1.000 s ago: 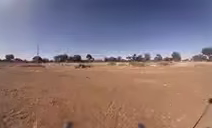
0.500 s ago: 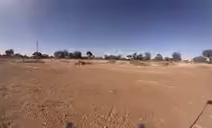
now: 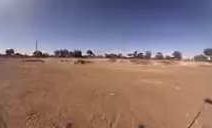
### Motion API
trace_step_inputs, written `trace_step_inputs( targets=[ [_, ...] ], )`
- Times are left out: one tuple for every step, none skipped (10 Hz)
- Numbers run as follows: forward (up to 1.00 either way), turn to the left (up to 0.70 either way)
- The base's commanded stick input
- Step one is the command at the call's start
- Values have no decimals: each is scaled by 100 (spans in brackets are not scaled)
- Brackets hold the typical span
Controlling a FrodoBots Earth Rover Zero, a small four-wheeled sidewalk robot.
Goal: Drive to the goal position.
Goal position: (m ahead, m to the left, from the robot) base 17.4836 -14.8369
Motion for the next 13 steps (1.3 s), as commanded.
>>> trace_step_inputs(
  targets=[
    [50, 0],
    [50, 0],
    [50, 0],
    [50, 0],
    [50, 0],
    [50, 0],
    [50, 0],
    [50, 0],
    [50, 0],
    [50, 0],
    [50, -26],
    [50, -50],
    [50, -50]
  ],
)
